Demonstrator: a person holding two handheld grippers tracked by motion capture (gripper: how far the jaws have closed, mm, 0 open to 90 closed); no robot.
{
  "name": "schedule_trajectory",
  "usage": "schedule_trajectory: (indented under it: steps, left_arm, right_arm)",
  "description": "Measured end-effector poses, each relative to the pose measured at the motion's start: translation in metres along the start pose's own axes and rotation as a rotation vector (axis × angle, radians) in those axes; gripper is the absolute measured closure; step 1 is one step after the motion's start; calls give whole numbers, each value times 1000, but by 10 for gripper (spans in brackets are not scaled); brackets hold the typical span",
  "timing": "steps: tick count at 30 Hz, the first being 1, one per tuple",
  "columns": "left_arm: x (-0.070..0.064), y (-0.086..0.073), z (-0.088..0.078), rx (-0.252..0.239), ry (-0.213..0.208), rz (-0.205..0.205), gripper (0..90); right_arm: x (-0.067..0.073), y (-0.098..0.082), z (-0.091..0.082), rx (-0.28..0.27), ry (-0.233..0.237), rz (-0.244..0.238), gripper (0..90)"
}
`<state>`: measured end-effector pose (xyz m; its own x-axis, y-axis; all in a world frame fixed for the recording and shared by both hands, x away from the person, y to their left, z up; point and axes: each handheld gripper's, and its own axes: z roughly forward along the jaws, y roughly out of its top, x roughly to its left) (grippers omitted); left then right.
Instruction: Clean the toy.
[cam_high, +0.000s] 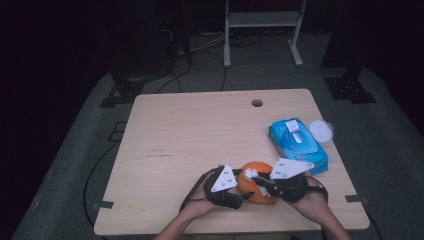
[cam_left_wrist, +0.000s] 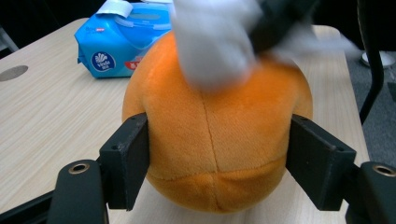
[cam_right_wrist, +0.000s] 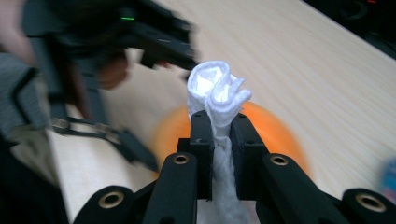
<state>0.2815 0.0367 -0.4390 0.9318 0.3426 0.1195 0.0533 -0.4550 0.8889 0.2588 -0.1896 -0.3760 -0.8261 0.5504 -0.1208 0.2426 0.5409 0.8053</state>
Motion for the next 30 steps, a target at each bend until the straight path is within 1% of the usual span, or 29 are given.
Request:
schedule_trajectory:
  steps: [1, 2, 3, 4, 5, 7, 9, 10, 12, 14, 16, 18, 20, 23, 25, 26, 27, 28, 29, 30]
  left_arm:
    - [1, 0, 0, 2, -5, -1, 275]
    - [3, -1, 0, 1, -10, -14, 273]
    - [4, -1, 0, 2, -19, -29, 262]
    - [7, -1, 0, 1, -35, -59, 239]
    - [9, -1, 0, -1, -56, -101, 211]
    - [12, -1, 1, -3, -78, -155, 160]
    - [13, -1, 1, -7, -91, -185, 151]
    - [12, -1, 1, -9, -85, -170, 162]
    - [8, 0, 0, 1, -66, -112, 211]
    - [6, 0, -1, 9, -50, -77, 239]
    - [6, -1, -3, 5, -41, -62, 263]
    - [8, -3, -3, 8, -41, -52, 279]
    - [8, -4, -3, 9, -40, -46, 282]
    - [10, -7, -4, 18, -42, -44, 283]
    - [12, -8, -4, 21, -53, -55, 273]
    - [13, -7, -4, 21, -65, -73, 254]
    - [14, -5, -4, 22, -76, -97, 212]
    - [13, -3, -3, 16, -78, -113, 176]
    - [13, -1, -4, 4, -77, -115, 156]
    - [12, 0, -3, 3, -75, -110, 153]
  right_arm:
    - [-6, -3, -3, -3, -14, 12, 804]
    - [-11, -6, -5, -4, -19, 29, 804]
    - [-15, -9, -7, -8, -22, 44, 804]
    - [-17, -11, -7, -7, -24, 57, 804]
    - [-17, -12, -7, -6, -19, 64, 804]
    - [-13, -12, -3, -8, -9, 58, 805]
    - [-5, -8, 3, -4, 11, 46, 804]
    - [1, -5, 7, -2, 30, 36, 805]
    - [12, 0, 15, 3, 55, 7, 804]
    - [18, 3, 20, 11, 65, -14, 804]
    - [19, 5, 22, 17, 59, -24, 804]
    - [13, 4, 17, 9, 49, -9, 804]
    - [1, -2, 9, 5, 19, 9, 804]
    - [-10, -10, 1, 13, -21, 38, 804]
    - [-18, -16, -2, 23, -25, 72, 804]
    - [-19, -19, -2, 25, -22, 82, 804]
    - [-20, -20, -1, 23, -14, 86, 804]
    - [-19, -20, 1, 23, -18, 77, 804]
    - [-16, -19, 3, 26, -21, 76, 804]
    - [-14, -17, 5, 19, -9, 79, 805]
